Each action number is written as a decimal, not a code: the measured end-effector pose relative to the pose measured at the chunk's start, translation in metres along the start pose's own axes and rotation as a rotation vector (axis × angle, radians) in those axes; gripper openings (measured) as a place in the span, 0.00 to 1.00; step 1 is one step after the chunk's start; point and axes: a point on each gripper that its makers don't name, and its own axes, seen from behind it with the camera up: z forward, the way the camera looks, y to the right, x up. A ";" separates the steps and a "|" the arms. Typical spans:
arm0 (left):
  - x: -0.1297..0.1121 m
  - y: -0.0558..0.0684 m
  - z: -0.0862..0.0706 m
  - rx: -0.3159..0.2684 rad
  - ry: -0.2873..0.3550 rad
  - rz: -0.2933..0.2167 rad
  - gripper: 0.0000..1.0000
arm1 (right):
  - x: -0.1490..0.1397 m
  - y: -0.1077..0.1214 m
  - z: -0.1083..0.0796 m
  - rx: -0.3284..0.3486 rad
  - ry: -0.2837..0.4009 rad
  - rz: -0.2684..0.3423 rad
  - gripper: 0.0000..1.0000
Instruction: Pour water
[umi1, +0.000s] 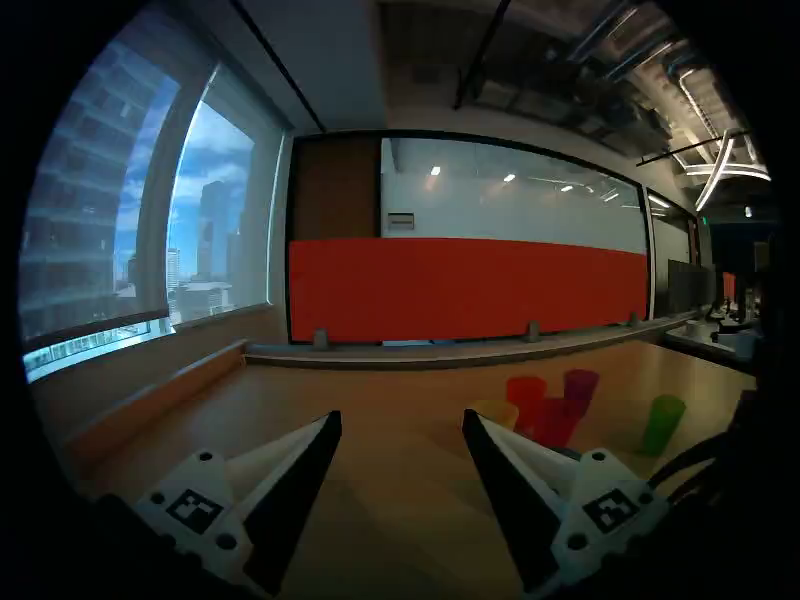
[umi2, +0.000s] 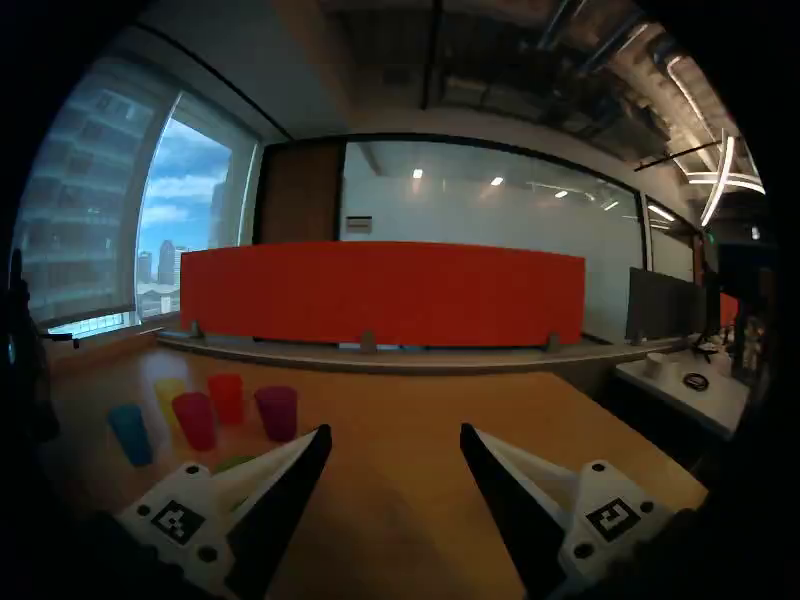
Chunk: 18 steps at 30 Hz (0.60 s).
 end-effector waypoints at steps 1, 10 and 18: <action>0.000 0.000 0.001 0.003 0.003 -0.007 0.90 | 0.000 -0.001 0.000 -0.005 0.003 -0.001 1.00; -0.006 -0.001 0.008 0.031 0.030 -0.051 0.90 | -0.007 0.002 0.006 -0.061 0.001 0.006 1.00; -0.020 -0.009 0.015 0.096 0.032 0.003 0.90 | -0.012 -0.001 0.014 -0.066 -0.001 0.031 1.00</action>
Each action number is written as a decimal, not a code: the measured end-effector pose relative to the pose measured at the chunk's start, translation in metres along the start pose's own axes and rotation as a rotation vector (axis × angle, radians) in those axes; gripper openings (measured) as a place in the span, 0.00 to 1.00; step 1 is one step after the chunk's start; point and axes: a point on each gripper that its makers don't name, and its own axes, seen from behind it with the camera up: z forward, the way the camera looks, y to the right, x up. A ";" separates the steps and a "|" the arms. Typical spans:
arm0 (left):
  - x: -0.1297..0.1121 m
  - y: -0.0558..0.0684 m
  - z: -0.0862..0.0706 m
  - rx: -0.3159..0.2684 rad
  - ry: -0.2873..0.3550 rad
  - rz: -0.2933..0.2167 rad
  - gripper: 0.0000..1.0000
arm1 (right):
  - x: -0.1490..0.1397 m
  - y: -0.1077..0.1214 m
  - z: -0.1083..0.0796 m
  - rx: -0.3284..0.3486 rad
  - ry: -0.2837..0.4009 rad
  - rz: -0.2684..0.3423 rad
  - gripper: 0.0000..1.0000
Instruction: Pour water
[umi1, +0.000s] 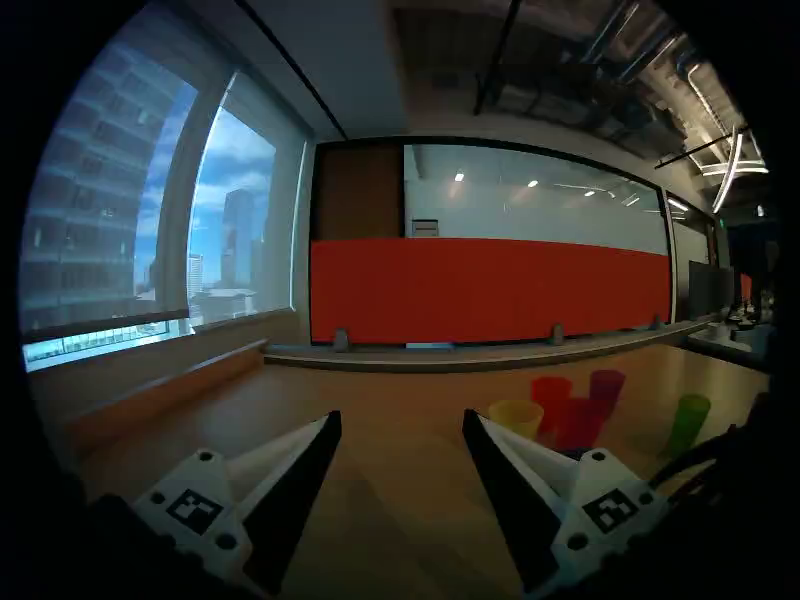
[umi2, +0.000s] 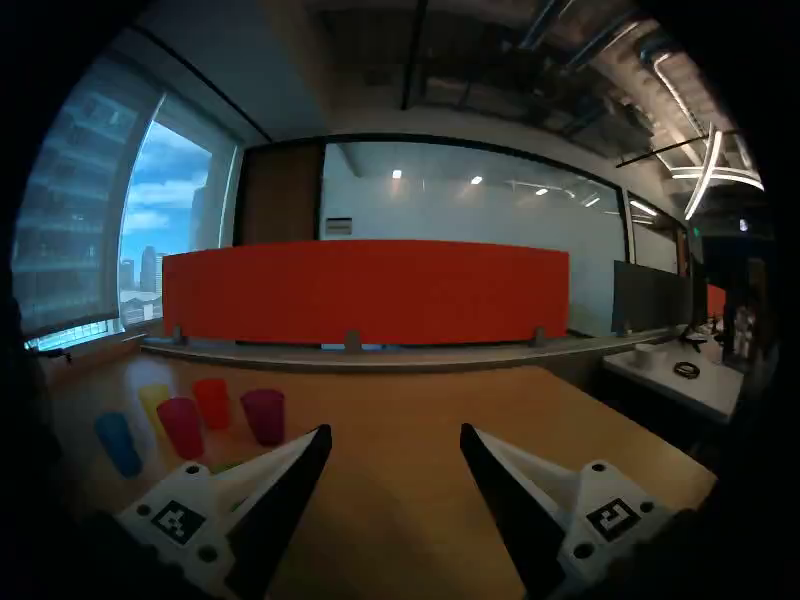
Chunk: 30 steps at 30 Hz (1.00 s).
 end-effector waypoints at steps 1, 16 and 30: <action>-0.001 -0.002 0.000 0.007 0.004 0.001 0.90 | -0.001 0.000 0.001 -0.002 -0.004 0.002 1.00; -0.003 -0.002 0.006 0.044 0.048 0.026 0.90 | 0.010 0.003 0.004 -0.027 -0.023 0.000 1.00; -0.007 0.015 0.010 0.015 0.062 0.030 0.90 | 0.010 0.009 0.003 -0.044 -0.026 -0.018 1.00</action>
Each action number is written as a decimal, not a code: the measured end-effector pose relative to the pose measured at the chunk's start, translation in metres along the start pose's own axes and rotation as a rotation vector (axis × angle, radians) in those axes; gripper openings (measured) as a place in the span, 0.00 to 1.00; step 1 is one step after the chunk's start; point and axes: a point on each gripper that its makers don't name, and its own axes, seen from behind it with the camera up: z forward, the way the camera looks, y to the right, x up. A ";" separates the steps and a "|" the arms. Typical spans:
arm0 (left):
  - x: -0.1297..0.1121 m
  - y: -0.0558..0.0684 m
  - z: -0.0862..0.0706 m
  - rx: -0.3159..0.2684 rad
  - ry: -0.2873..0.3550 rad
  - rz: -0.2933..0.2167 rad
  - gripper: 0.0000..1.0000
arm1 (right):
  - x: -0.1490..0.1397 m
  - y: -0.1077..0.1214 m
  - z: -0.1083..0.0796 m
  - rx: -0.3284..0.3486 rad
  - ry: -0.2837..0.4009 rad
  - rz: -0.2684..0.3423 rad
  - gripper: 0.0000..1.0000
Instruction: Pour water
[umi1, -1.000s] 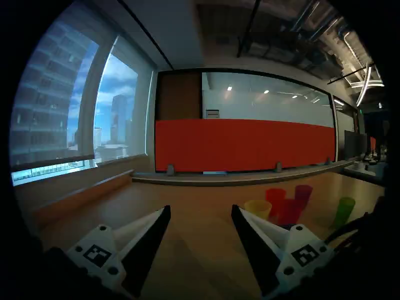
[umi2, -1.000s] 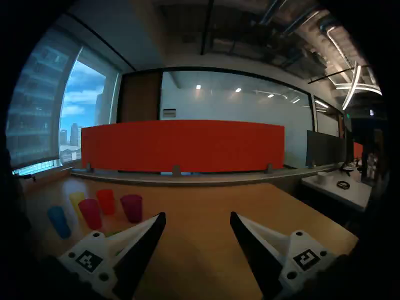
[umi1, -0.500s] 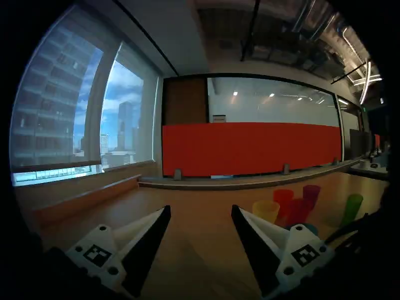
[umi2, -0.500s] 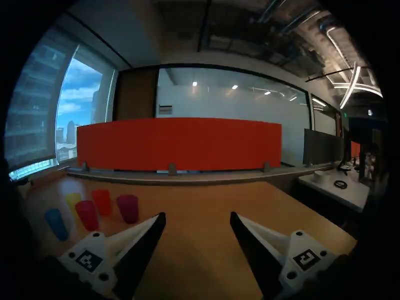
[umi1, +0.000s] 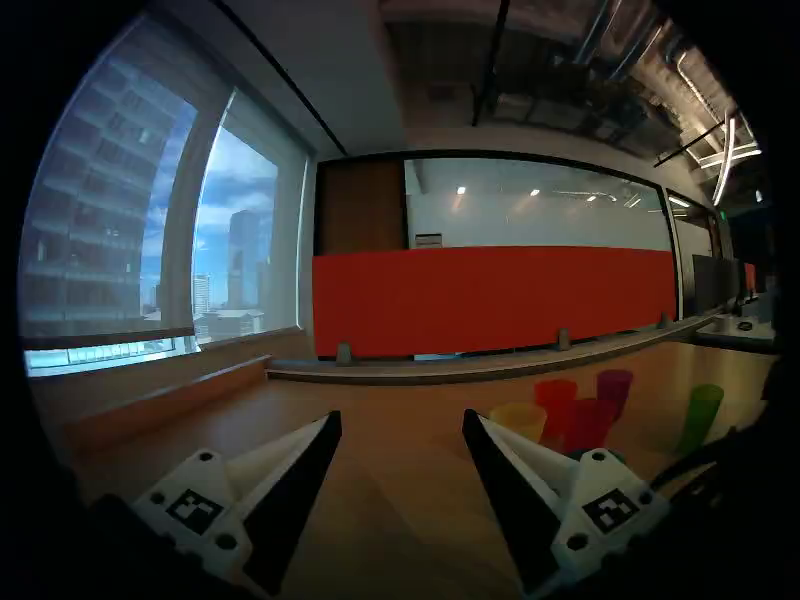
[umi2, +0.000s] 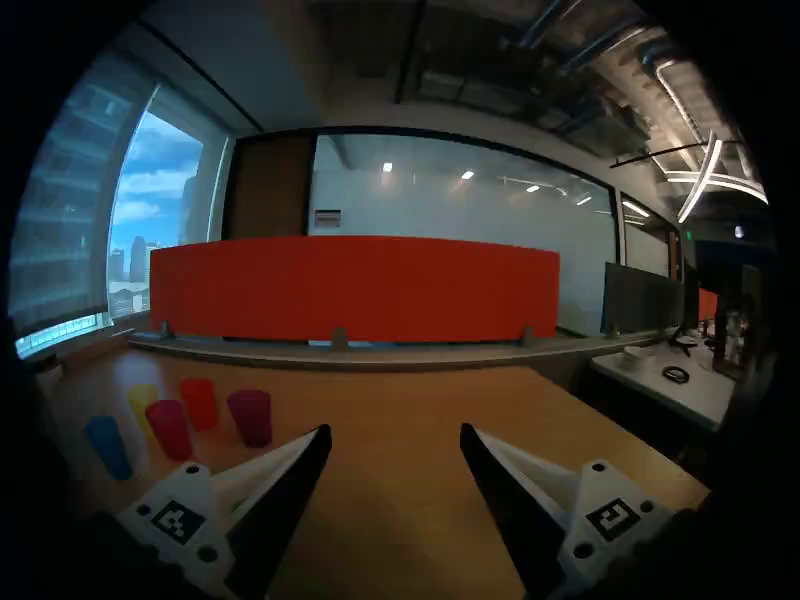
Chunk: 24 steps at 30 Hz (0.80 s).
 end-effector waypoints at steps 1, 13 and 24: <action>-0.001 0.002 0.000 -0.007 0.000 -0.004 0.90 | 0.000 0.000 0.000 0.000 0.000 0.001 1.00; -0.011 0.011 0.001 -0.035 -0.010 -0.017 0.90 | 0.007 -0.003 0.000 0.008 0.006 -0.001 1.00; -0.012 0.013 0.002 -0.053 -0.026 -0.033 0.90 | 0.006 -0.008 0.001 0.018 0.004 -0.005 1.00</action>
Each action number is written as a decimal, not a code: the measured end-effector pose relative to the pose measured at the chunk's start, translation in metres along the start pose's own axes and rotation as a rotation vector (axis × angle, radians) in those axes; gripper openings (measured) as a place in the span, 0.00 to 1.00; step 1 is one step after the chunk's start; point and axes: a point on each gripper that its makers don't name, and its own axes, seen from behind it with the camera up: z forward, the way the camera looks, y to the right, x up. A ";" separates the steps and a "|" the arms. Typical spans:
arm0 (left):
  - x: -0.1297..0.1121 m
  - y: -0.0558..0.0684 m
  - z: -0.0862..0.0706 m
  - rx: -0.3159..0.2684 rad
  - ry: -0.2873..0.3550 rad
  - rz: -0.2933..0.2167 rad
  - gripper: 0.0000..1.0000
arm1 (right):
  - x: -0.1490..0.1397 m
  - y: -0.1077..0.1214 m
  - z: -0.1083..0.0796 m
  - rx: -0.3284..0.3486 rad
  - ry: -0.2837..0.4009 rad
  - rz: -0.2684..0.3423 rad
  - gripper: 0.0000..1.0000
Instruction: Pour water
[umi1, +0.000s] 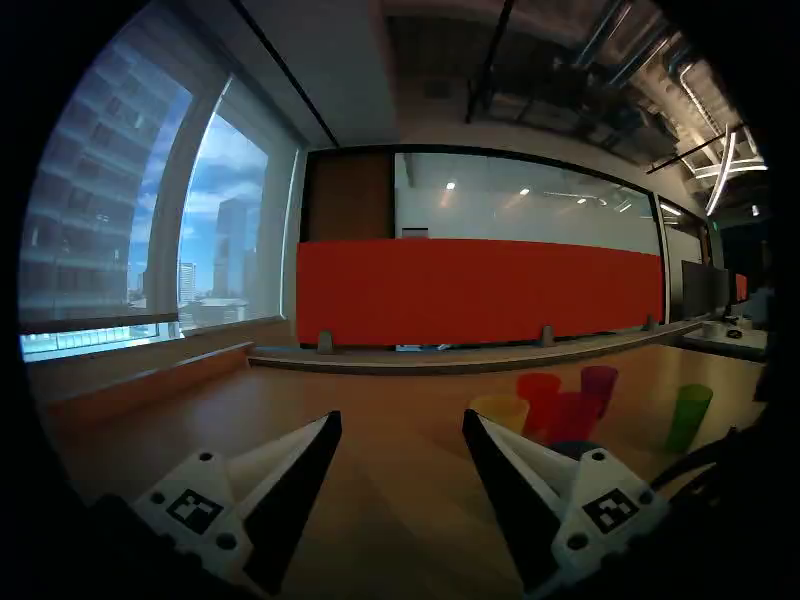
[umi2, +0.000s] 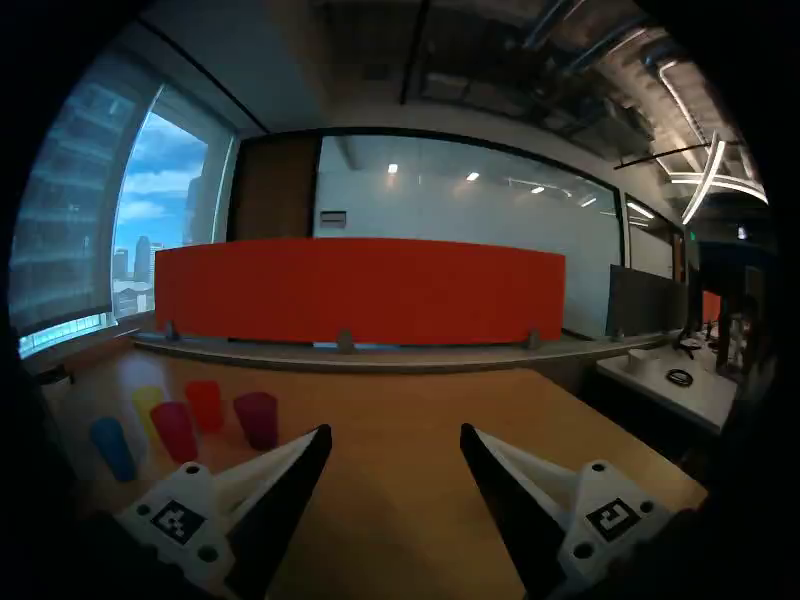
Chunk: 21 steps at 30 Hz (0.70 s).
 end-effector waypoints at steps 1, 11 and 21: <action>-0.001 0.000 0.000 -0.001 -0.003 0.000 0.90 | 0.000 0.000 0.000 0.000 0.000 0.000 1.00; -0.006 0.003 0.001 -0.006 -0.013 0.003 0.90 | -0.001 0.001 -0.002 0.002 0.005 0.018 1.00; -0.007 0.003 0.001 -0.007 -0.013 0.003 0.92 | 0.008 -0.001 -0.007 0.018 0.051 -0.018 1.00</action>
